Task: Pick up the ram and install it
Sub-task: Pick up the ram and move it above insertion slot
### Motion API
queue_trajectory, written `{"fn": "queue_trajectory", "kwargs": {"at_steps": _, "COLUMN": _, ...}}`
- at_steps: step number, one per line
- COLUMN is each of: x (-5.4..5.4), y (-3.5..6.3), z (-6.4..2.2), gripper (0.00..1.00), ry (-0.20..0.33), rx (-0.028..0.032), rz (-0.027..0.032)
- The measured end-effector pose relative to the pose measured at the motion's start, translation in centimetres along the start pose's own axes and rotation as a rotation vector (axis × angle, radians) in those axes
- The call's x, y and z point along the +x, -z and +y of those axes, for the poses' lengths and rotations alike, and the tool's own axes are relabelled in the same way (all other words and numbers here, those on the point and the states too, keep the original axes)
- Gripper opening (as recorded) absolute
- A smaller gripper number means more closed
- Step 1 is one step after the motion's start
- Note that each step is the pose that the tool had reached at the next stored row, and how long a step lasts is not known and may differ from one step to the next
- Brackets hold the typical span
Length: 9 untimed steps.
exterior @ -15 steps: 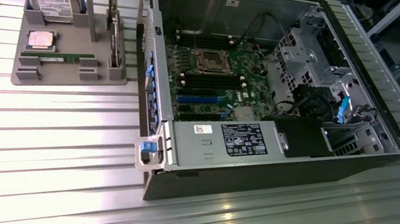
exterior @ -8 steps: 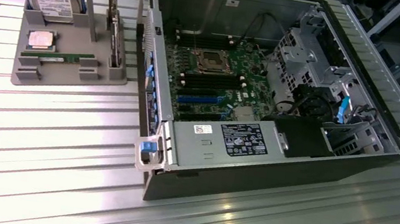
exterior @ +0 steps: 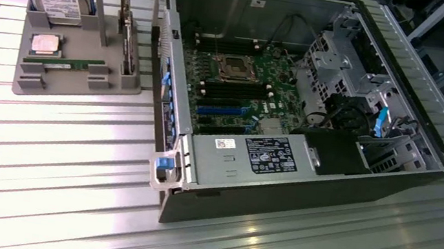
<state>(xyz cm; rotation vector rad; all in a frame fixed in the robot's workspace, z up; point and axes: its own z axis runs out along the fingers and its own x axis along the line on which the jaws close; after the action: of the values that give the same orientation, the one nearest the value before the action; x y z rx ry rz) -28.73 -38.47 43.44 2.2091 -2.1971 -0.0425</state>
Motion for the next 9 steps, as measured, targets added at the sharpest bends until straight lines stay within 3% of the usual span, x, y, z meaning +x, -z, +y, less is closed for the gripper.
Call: {"fn": "queue_trajectory", "kwargs": {"at_steps": 9, "x": 0.00, "y": 0.03, "z": -0.71, "gripper": 0.12, "ry": 0.000, "rx": 0.0000, "rz": 0.0000}}
